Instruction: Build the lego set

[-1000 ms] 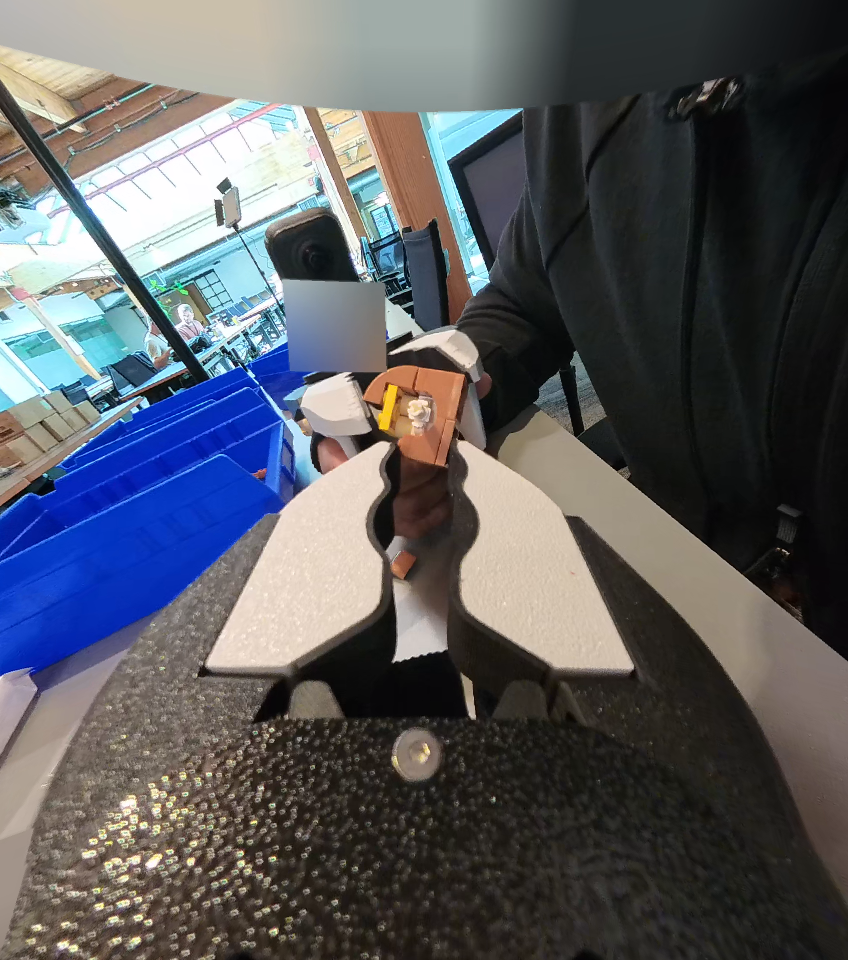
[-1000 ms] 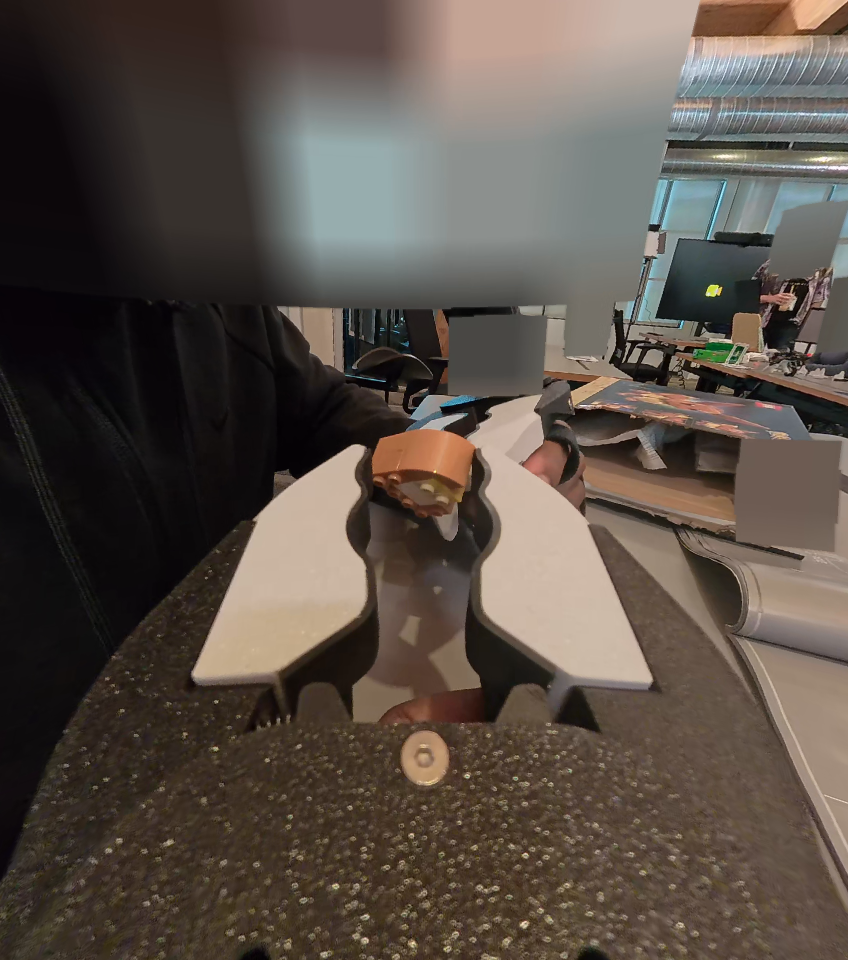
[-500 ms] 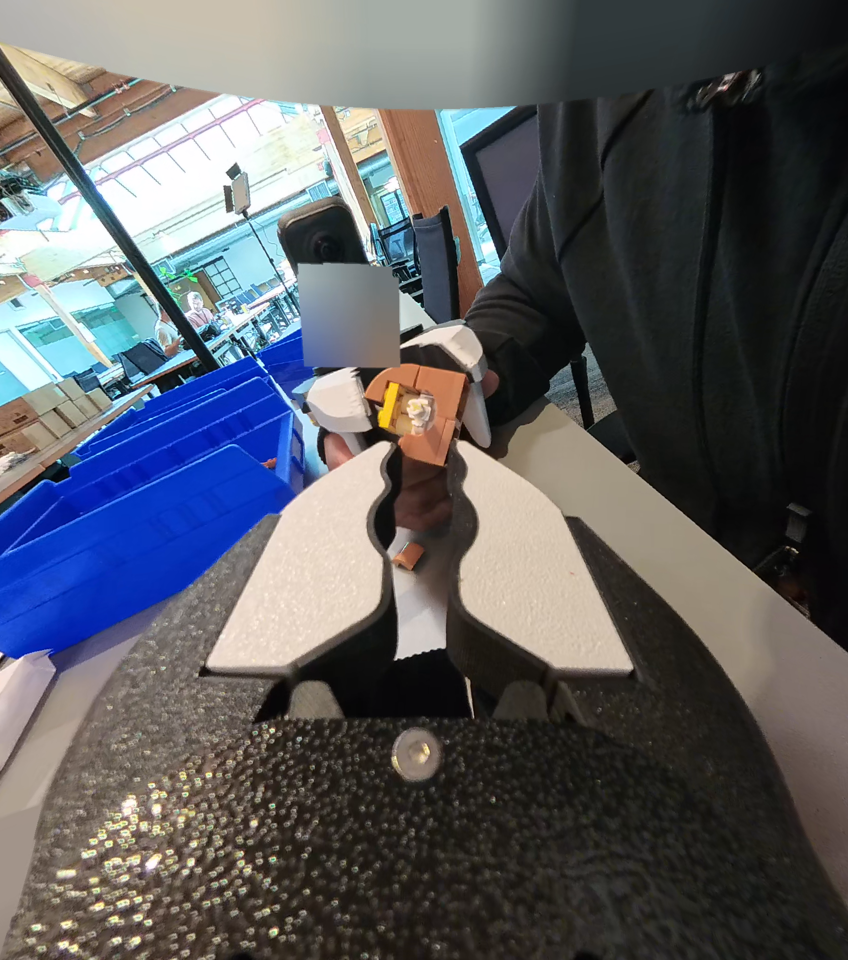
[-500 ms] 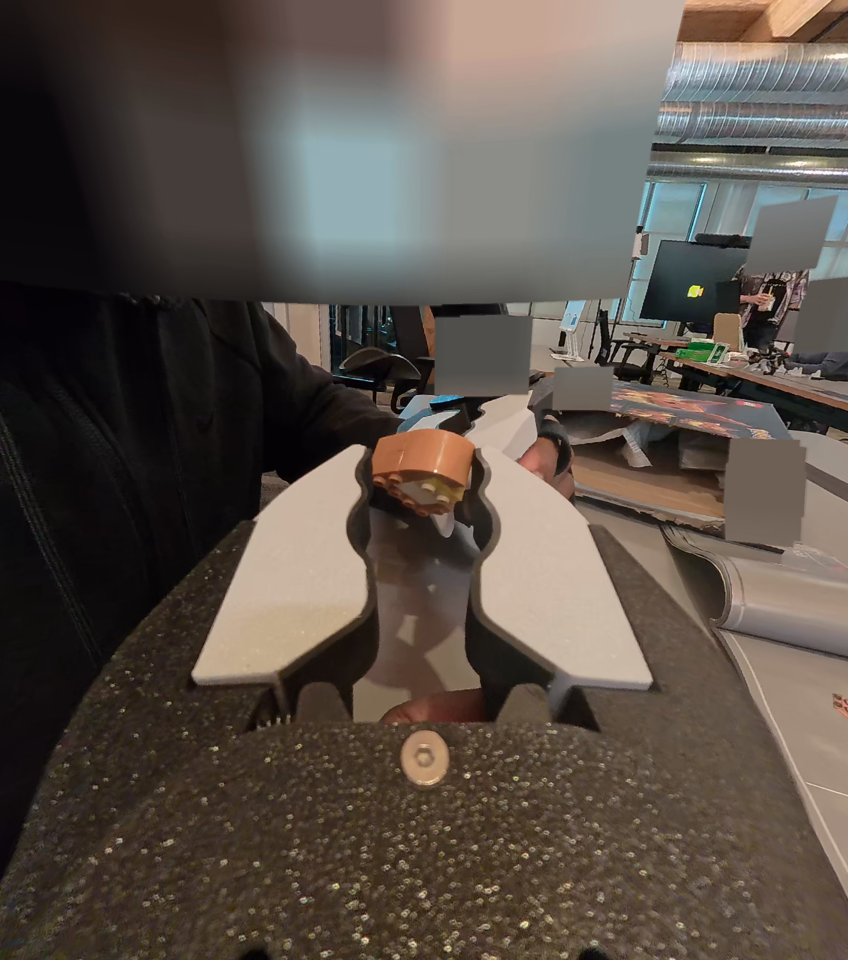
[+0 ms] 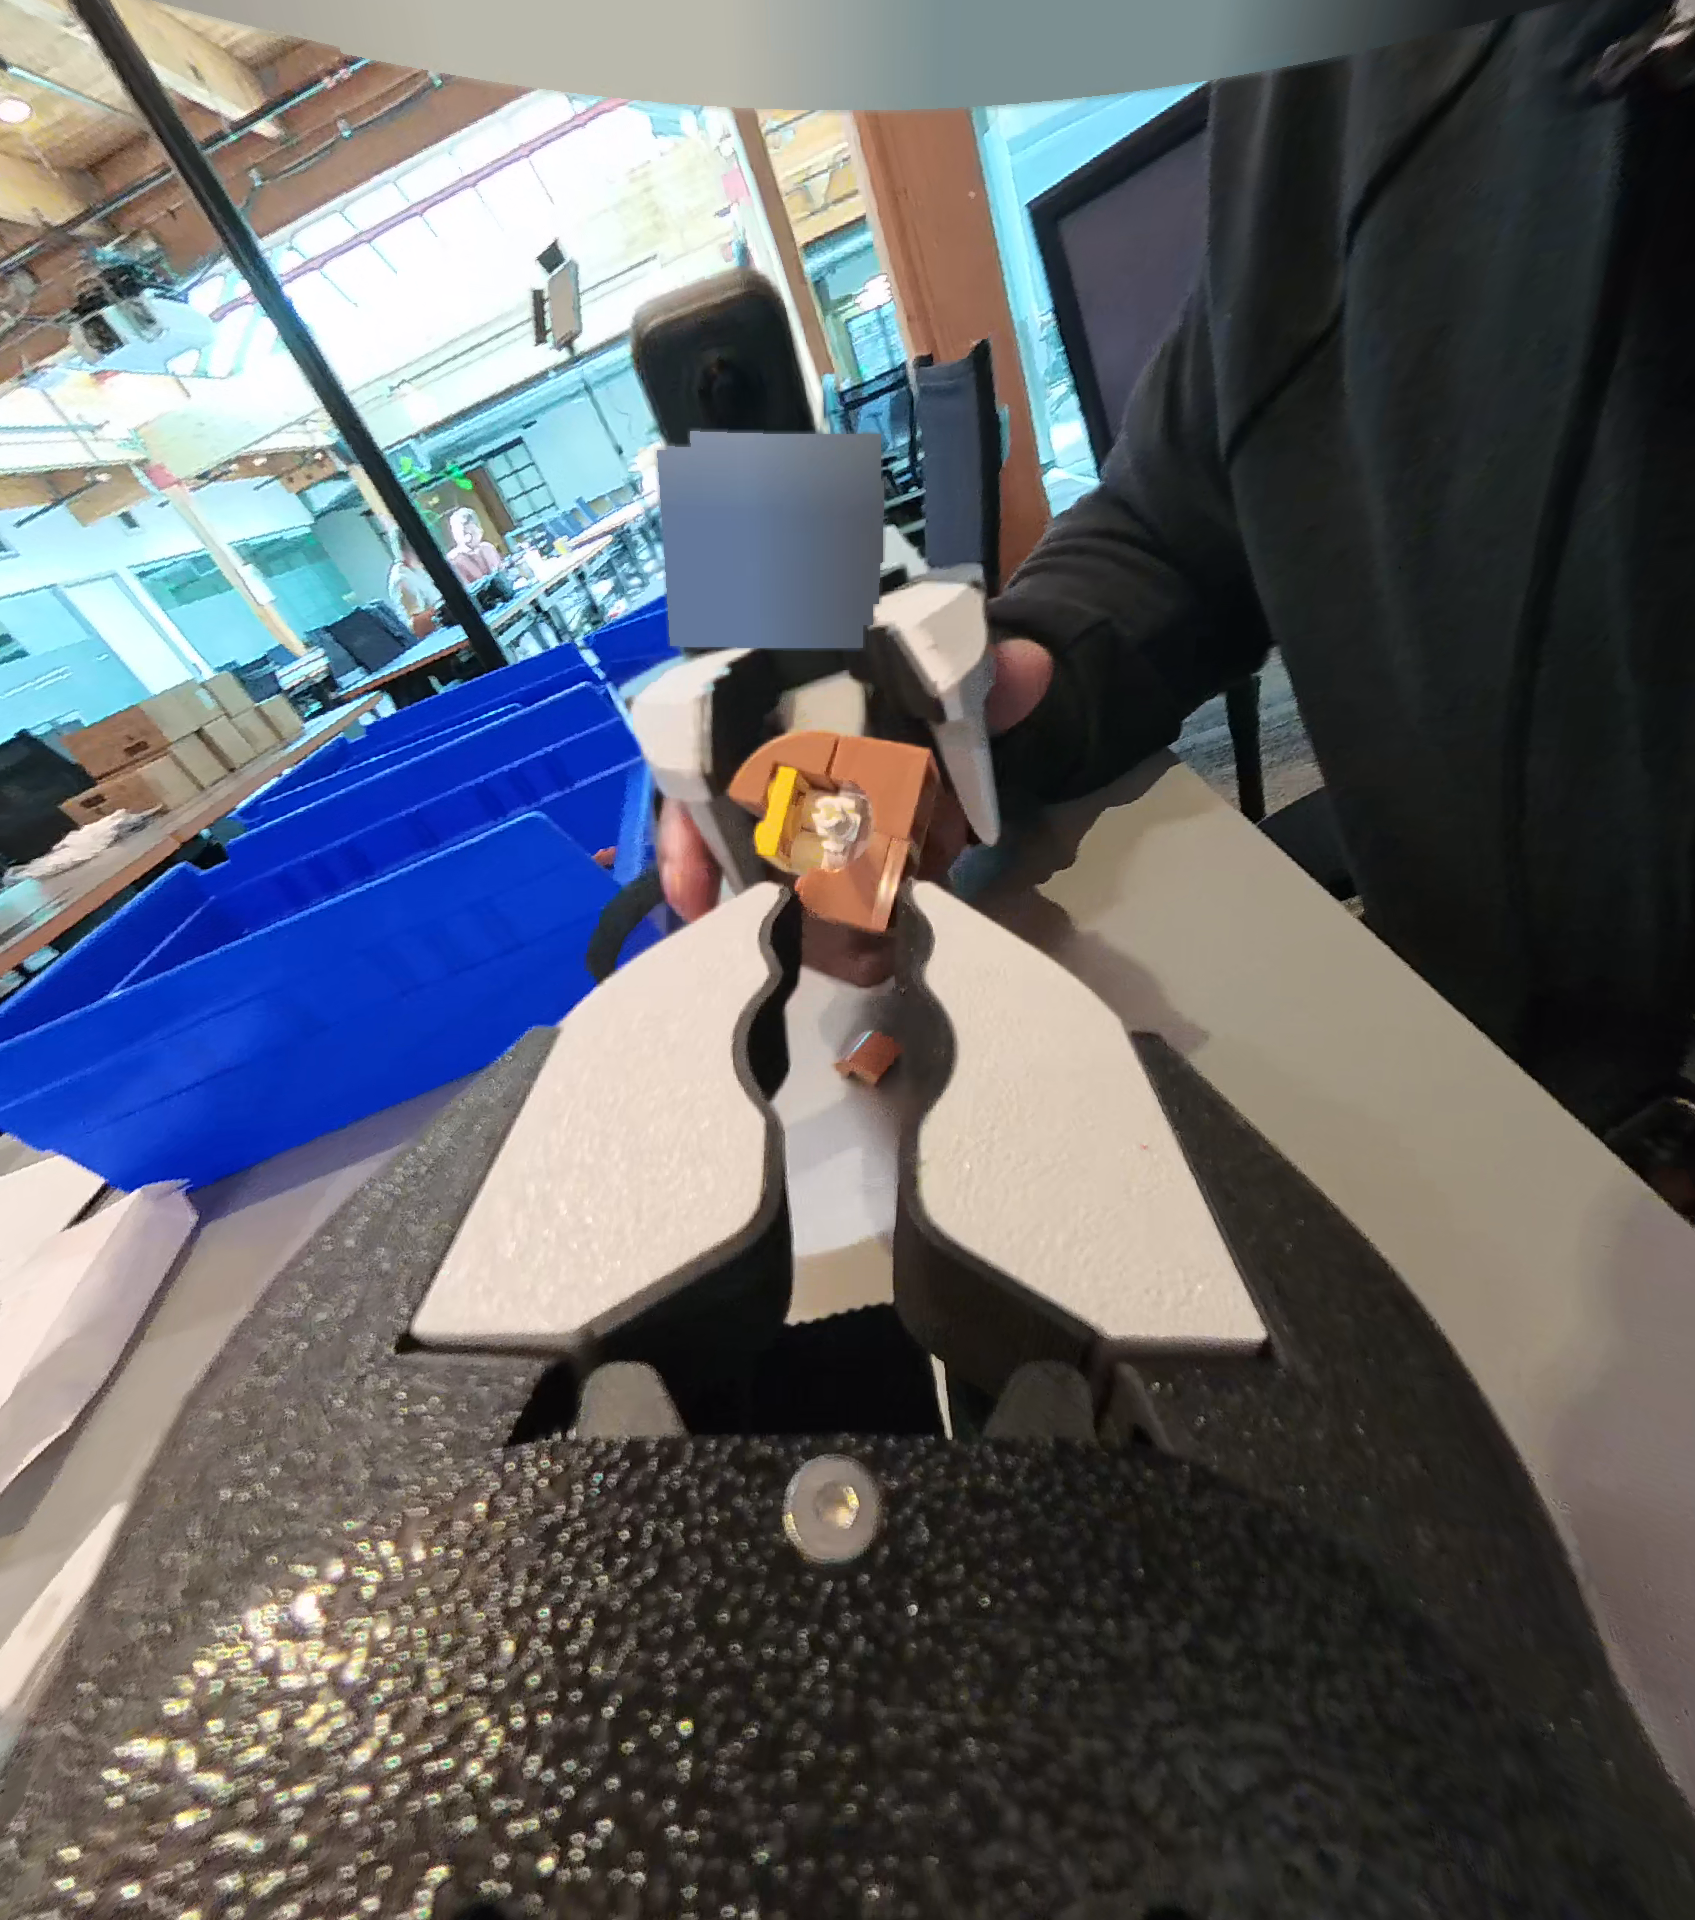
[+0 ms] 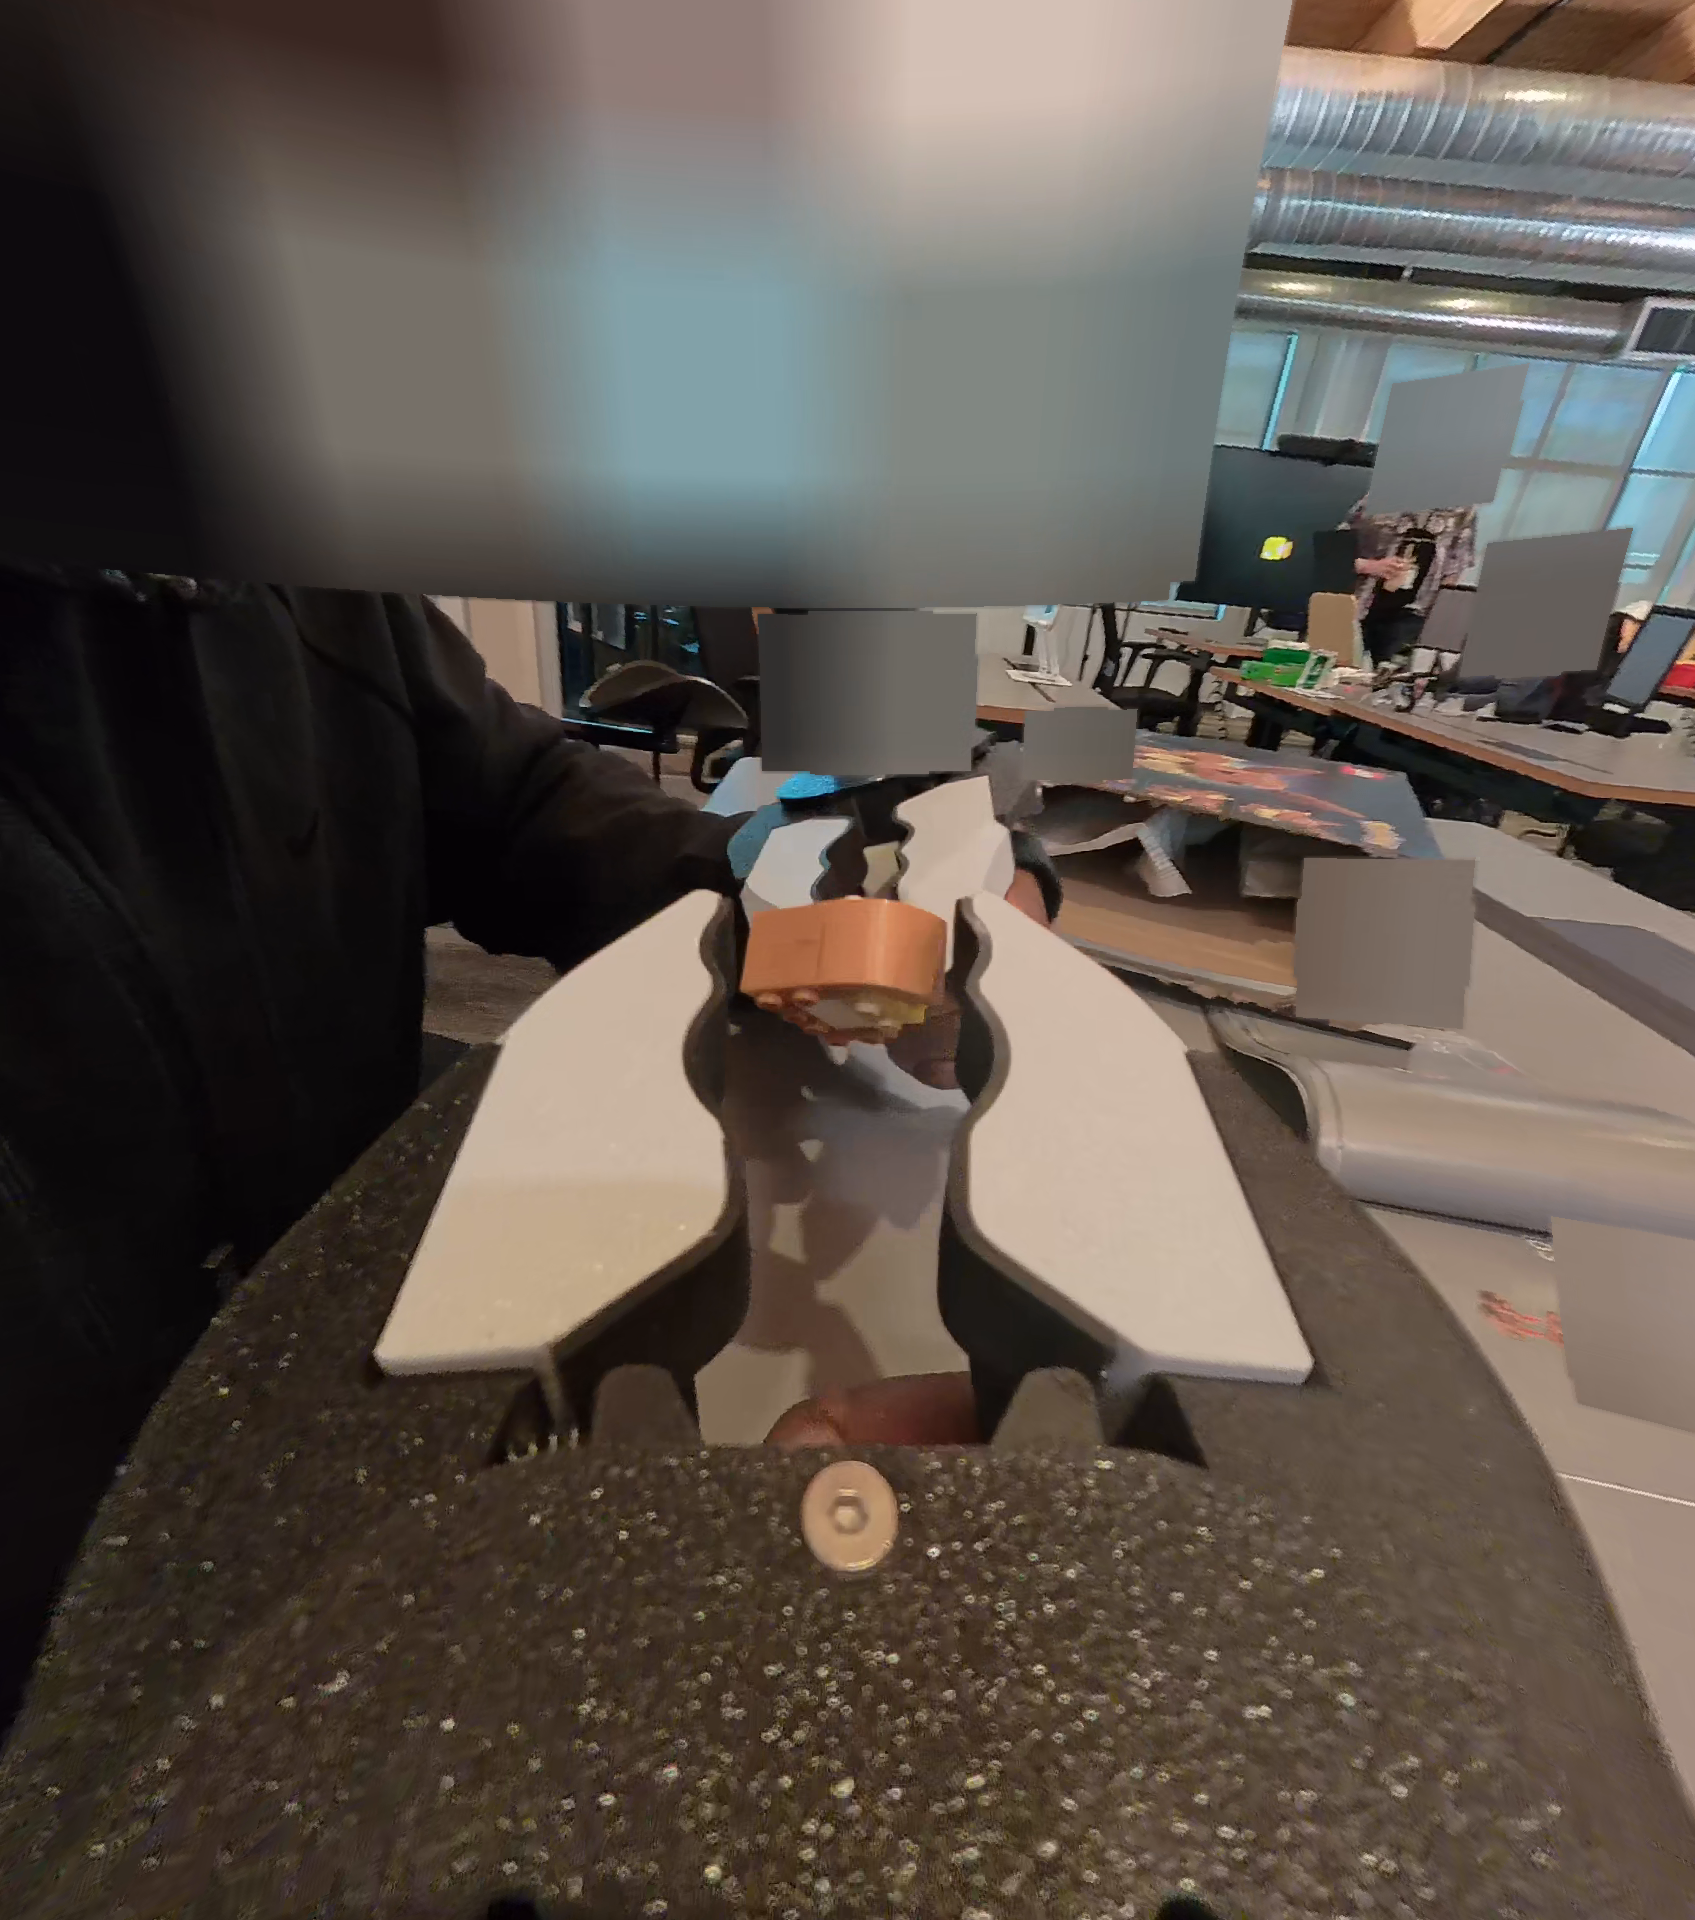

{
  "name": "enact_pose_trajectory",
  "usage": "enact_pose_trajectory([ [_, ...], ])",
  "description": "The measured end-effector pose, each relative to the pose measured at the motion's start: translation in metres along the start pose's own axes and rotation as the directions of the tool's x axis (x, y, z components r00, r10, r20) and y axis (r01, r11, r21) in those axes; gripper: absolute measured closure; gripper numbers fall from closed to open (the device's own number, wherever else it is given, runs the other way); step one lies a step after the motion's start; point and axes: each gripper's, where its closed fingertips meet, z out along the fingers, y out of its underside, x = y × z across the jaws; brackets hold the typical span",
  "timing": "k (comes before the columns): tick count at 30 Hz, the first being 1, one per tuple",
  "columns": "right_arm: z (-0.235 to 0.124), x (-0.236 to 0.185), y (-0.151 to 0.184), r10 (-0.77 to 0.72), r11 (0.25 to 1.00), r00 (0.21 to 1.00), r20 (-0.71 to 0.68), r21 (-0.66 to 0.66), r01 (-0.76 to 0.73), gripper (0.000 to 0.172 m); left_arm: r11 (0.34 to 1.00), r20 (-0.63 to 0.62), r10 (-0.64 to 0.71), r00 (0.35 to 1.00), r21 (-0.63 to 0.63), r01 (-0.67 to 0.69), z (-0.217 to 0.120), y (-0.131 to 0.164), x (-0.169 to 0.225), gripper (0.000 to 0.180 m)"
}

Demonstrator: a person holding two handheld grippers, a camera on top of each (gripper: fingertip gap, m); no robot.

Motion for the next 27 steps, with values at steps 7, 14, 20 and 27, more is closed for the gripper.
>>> enact_pose_trajectory([
  [7, -0.006, 0.033, 0.010, -0.271, 0.952, 0.935, -0.230, -0.210, 0.224, 0.121, 0.987, 0.206, 0.079, 0.975, -0.155, -0.047, -0.005, 0.015, -0.032, 0.164],
  [14, -0.007, 0.049, 0.054, -0.547, 0.760, 0.810, -0.213, -0.531, 0.374, 0.115, 0.898, 0.218, 0.240, 0.946, -0.420, -0.131, -0.002, 0.045, -0.036, 0.164],
  [20, -0.010, 0.055, 0.067, -0.559, 0.726, 0.805, -0.200, -0.586, 0.359, 0.119, 0.827, 0.165, 0.300, 0.940, -0.536, -0.169, -0.002, 0.060, -0.033, 0.164],
  [27, -0.009, 0.056, 0.078, -0.580, 0.690, 0.795, -0.176, -0.626, 0.364, 0.128, 0.814, 0.156, 0.273, 0.949, -0.563, -0.142, -0.002, 0.064, -0.030, 0.164],
])
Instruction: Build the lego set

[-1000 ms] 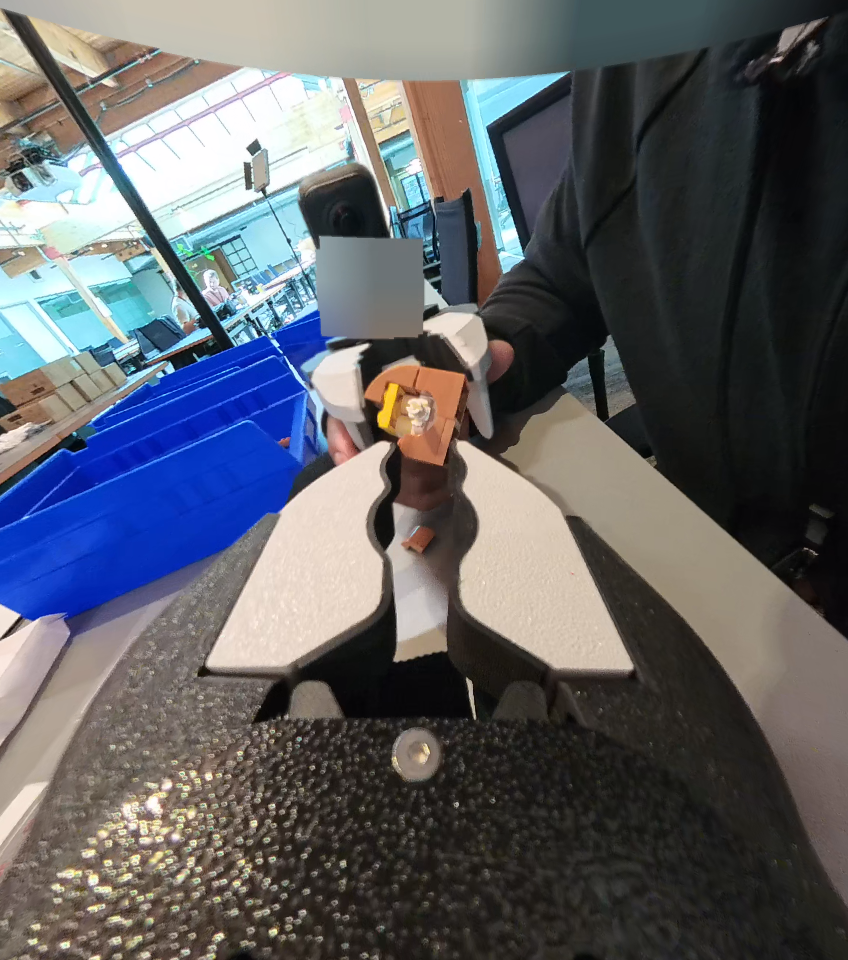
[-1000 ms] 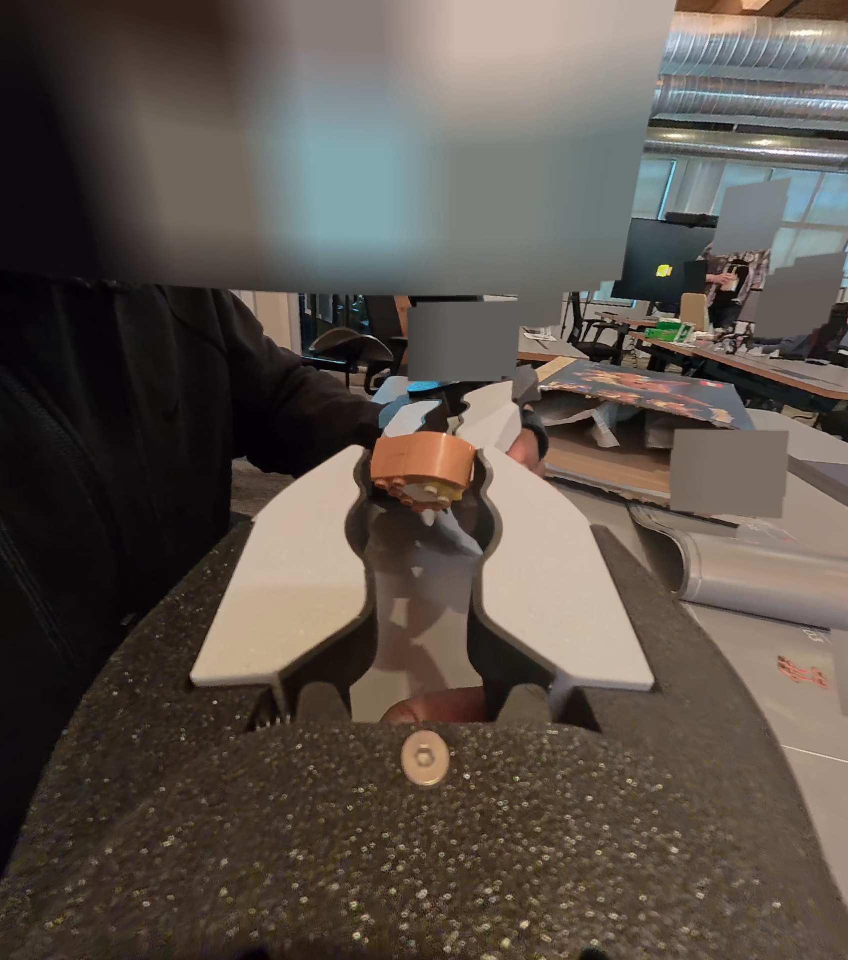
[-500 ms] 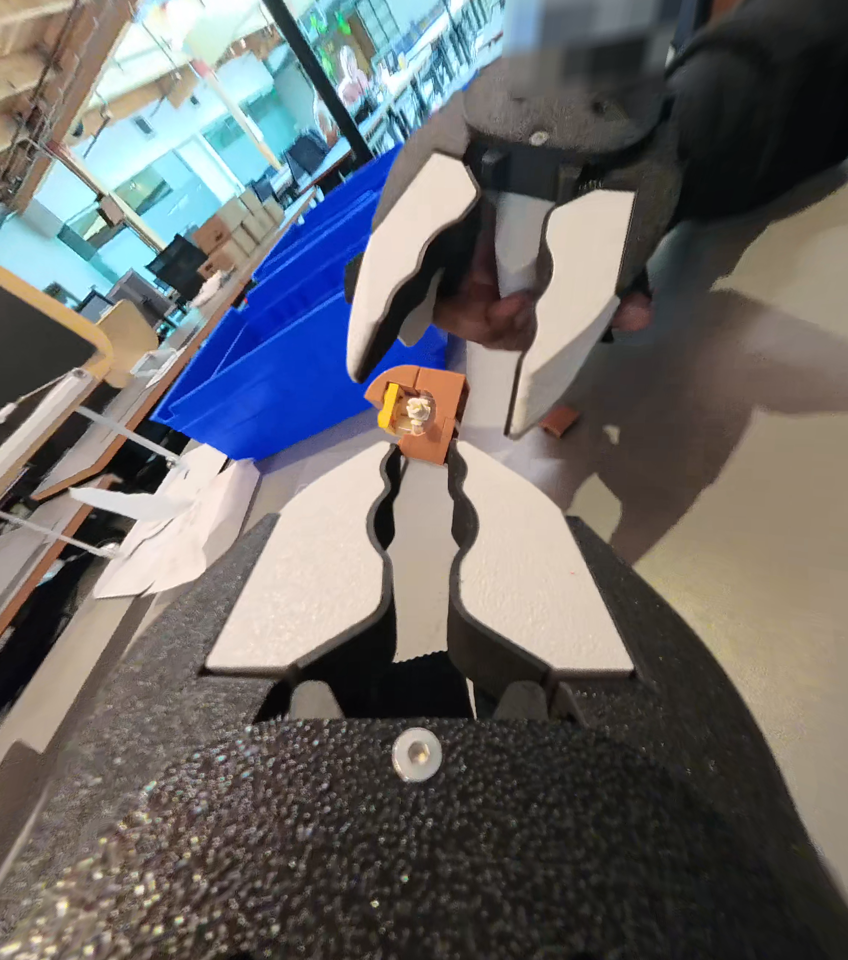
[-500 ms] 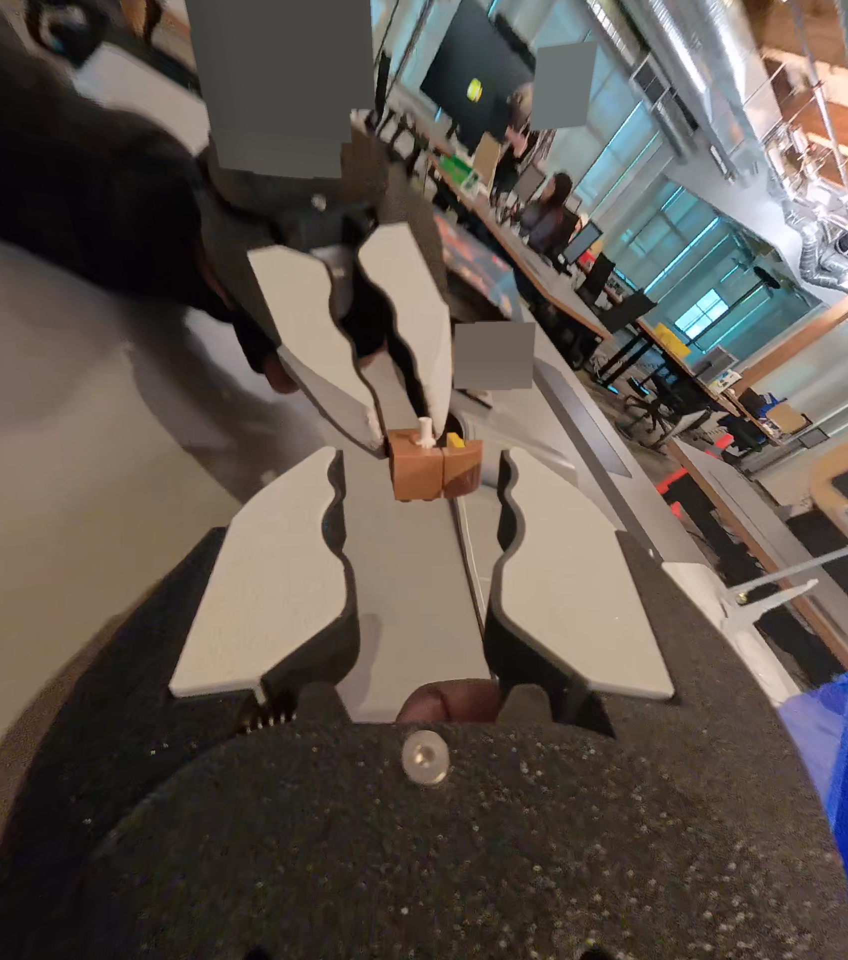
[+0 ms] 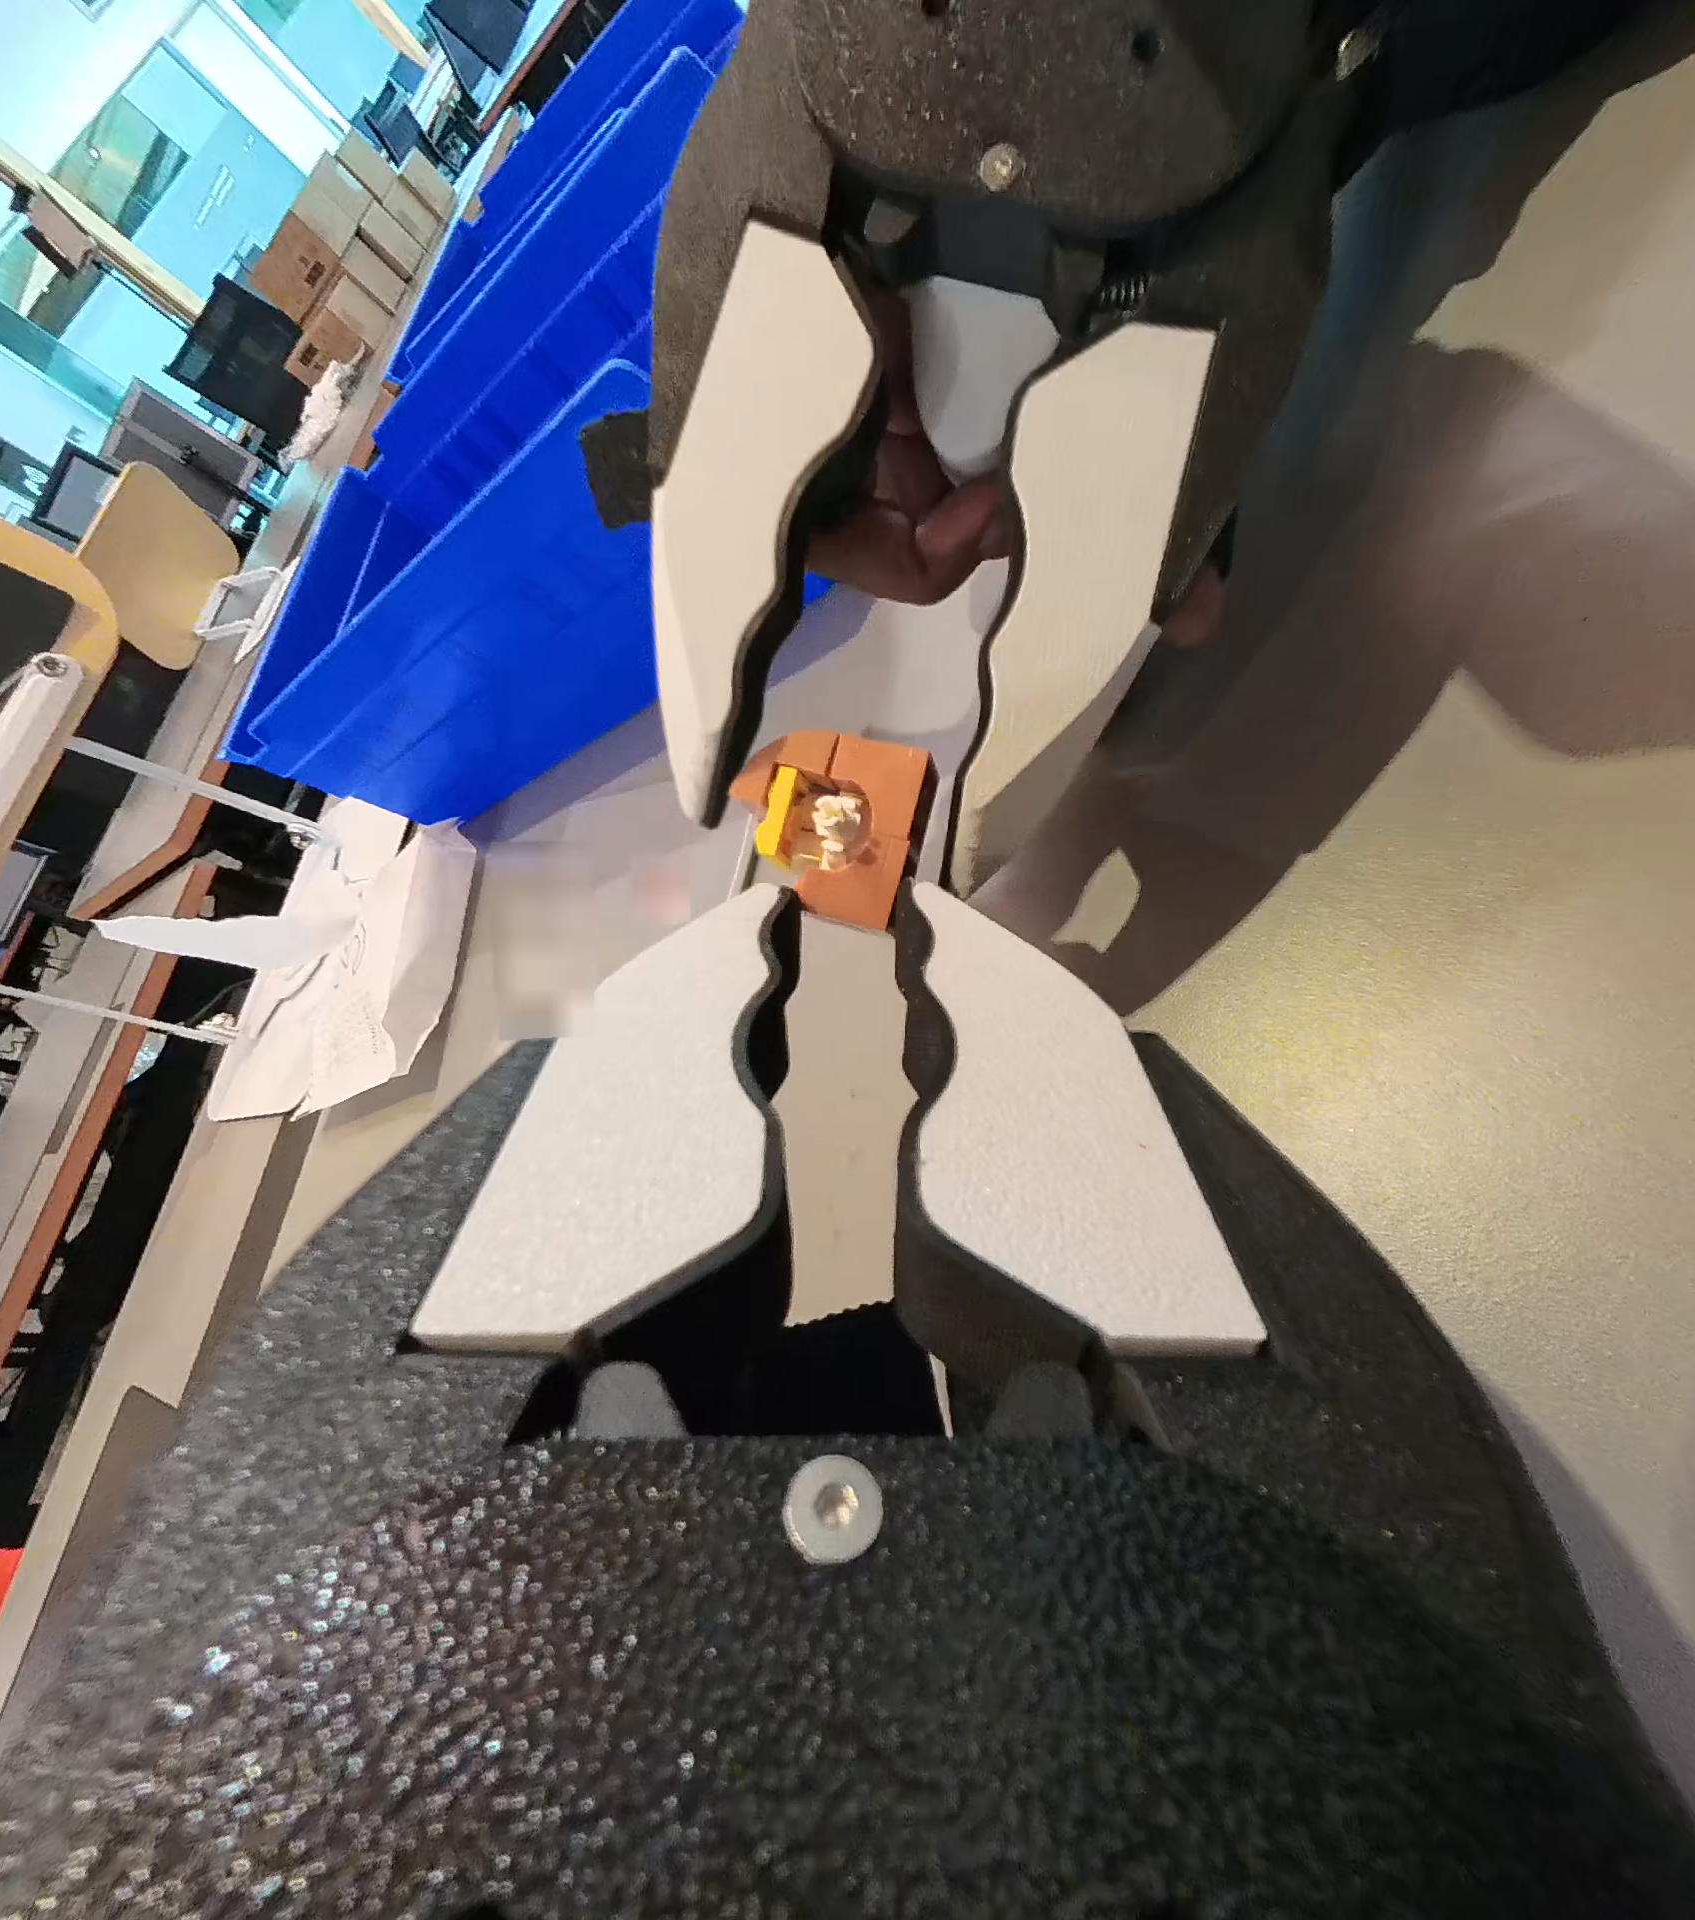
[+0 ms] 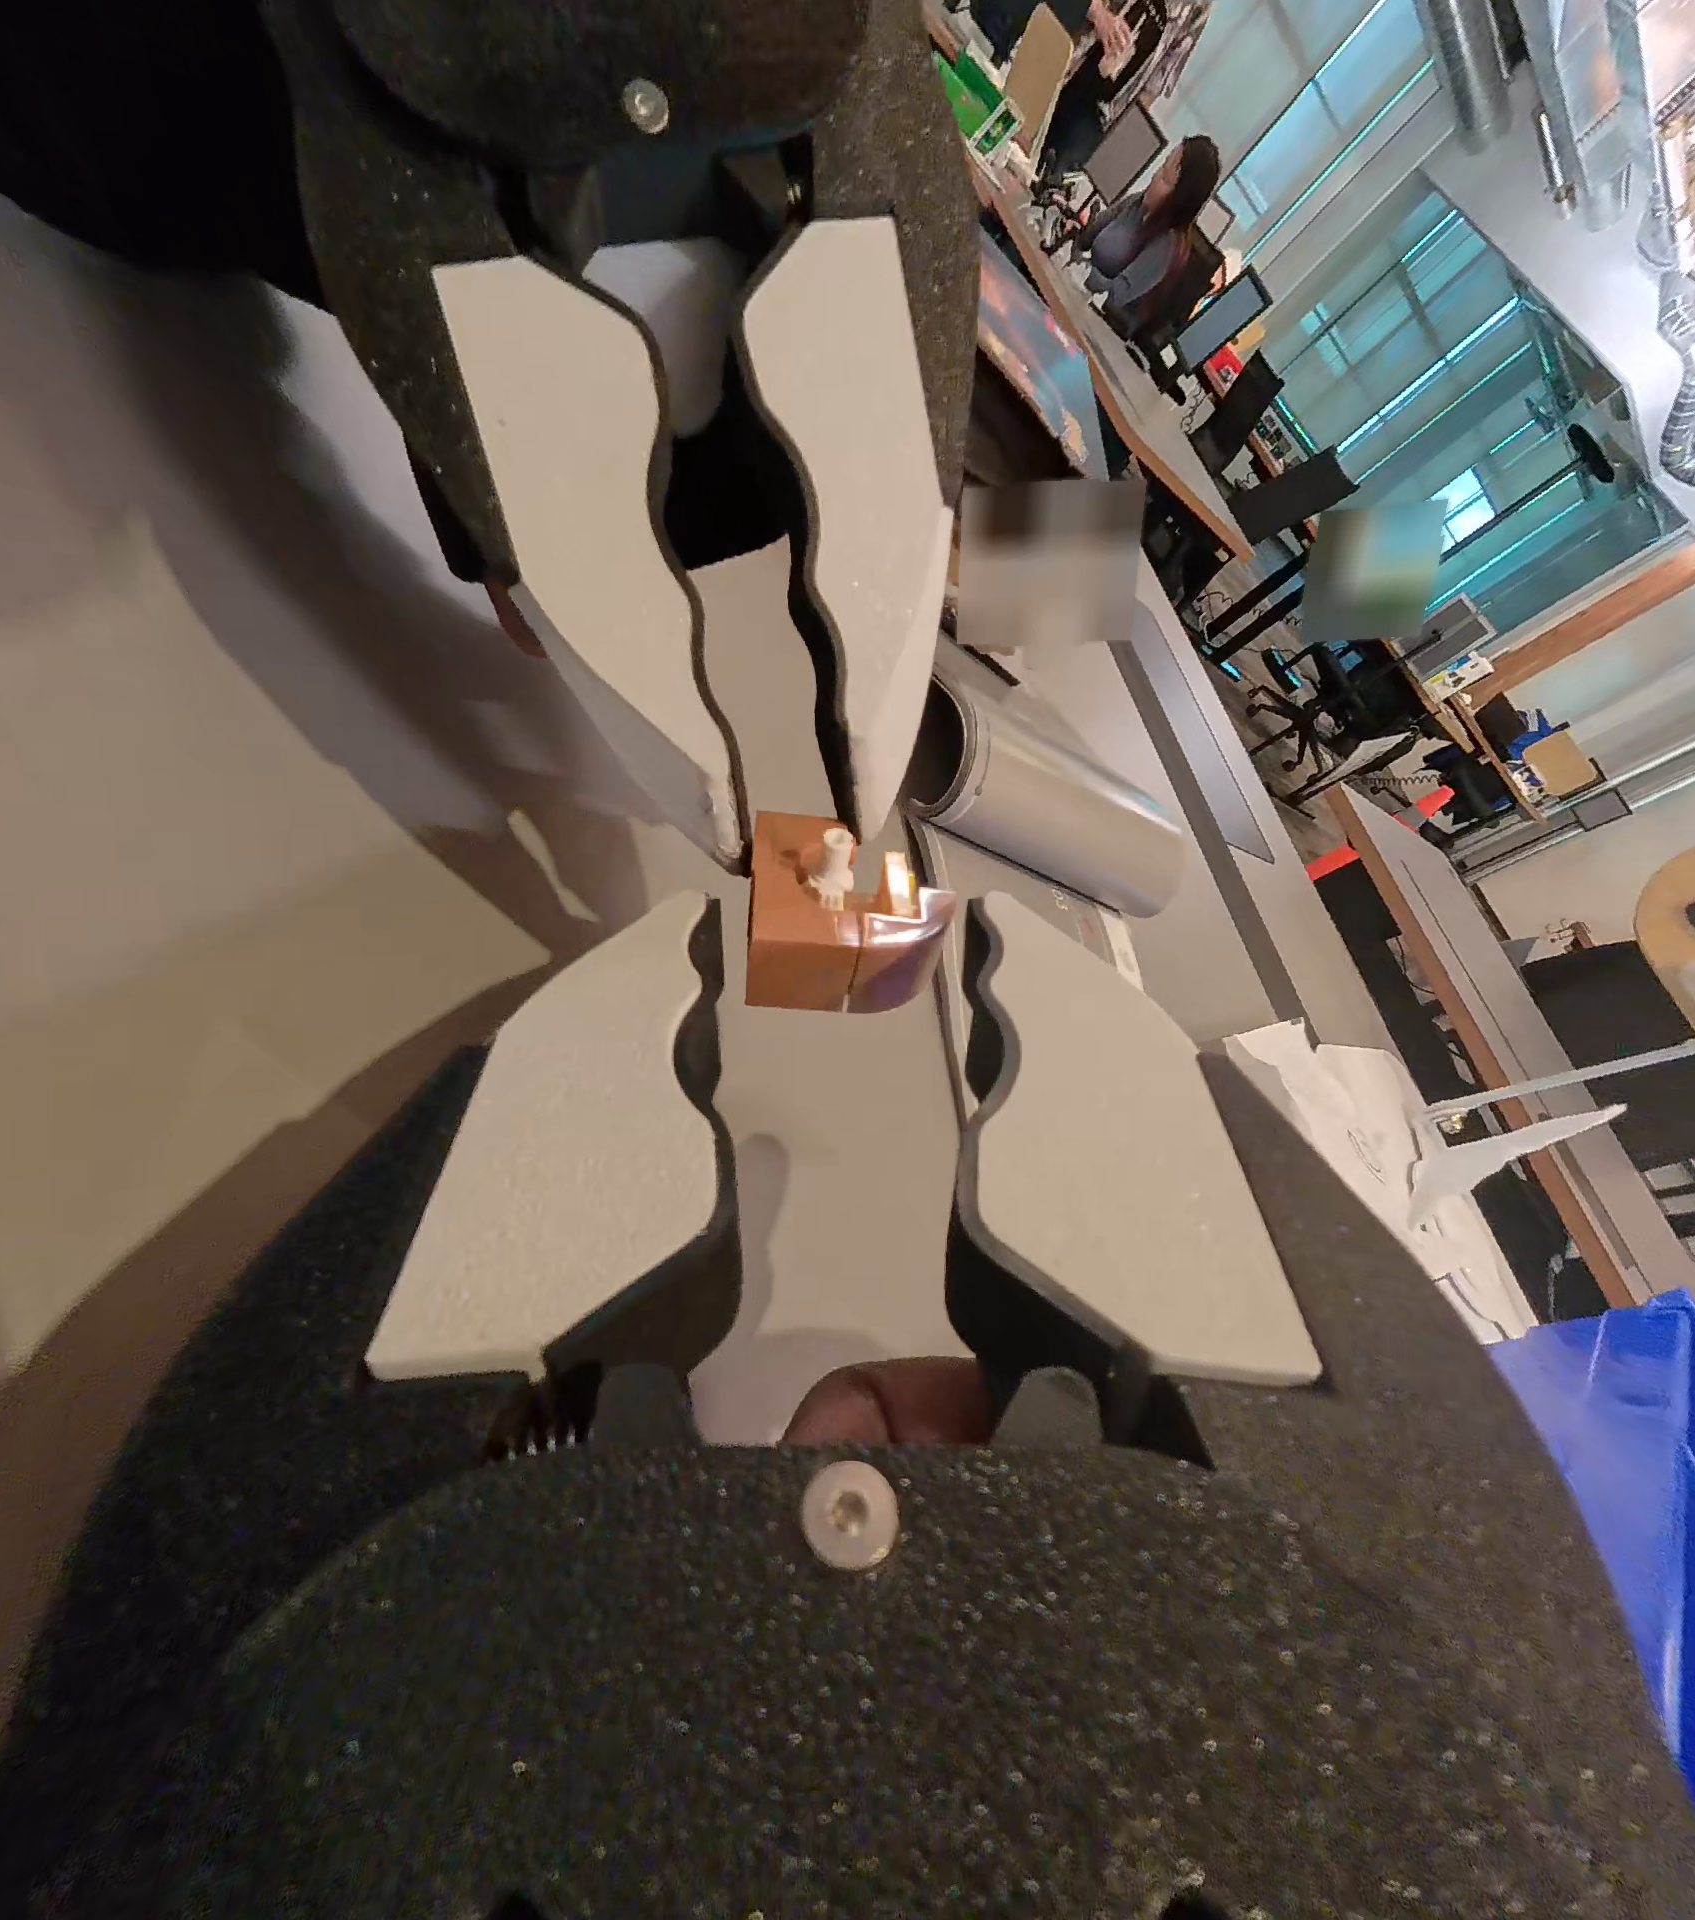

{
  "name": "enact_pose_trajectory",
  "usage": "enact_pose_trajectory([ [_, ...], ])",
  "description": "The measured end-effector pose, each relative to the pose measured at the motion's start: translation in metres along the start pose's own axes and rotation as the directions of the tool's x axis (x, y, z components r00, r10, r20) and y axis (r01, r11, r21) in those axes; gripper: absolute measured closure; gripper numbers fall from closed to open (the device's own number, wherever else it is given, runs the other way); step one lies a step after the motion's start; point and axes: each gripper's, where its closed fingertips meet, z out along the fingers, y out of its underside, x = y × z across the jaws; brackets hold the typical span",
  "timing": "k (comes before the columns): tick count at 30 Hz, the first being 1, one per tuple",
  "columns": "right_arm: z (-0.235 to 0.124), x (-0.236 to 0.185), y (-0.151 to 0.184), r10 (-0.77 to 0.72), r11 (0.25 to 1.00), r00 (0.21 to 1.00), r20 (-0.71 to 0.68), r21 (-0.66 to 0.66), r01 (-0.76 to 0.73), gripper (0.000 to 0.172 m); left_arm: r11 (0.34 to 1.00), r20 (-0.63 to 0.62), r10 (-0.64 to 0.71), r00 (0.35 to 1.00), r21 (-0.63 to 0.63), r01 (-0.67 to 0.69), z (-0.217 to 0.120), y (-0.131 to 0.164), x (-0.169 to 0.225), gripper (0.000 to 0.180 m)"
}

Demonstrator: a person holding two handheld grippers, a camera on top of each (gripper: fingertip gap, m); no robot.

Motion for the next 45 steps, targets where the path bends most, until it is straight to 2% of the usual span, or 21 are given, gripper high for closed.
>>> enact_pose_trajectory([
  [20, 0.004, -0.006, 0.002, 0.057, 0.998, 0.998, 0.025, 0.003, -0.057, 0.135, 0.999, -0.045, -0.033, 0.998, 0.001, 0.033, 0.001, -0.002, 0.007, 0.164],
  [31, 0.006, 0.000, 0.003, 0.039, 0.999, 0.999, -0.025, -0.003, -0.040, 0.134, 0.998, -0.013, -0.060, 0.998, 0.018, 0.060, 0.002, -0.001, 0.002, 0.164],
  [37, 0.001, 0.013, -0.001, 0.111, 0.993, 0.992, -0.051, 0.035, -0.110, 0.126, 0.990, 0.011, -0.119, 0.993, 0.080, 0.118, -0.003, -0.006, -0.007, 0.164],
  [40, 0.001, 0.011, -0.001, 0.100, 0.995, 0.994, -0.046, 0.033, -0.098, 0.135, 0.986, 0.015, -0.140, 0.990, 0.097, 0.138, -0.003, -0.008, -0.009, 0.164],
  [45, -0.001, 0.012, -0.002, 0.090, 0.995, 0.994, -0.057, 0.037, -0.088, 0.136, 0.981, 0.010, -0.160, 0.987, 0.115, 0.158, -0.004, -0.010, -0.010, 0.164],
])
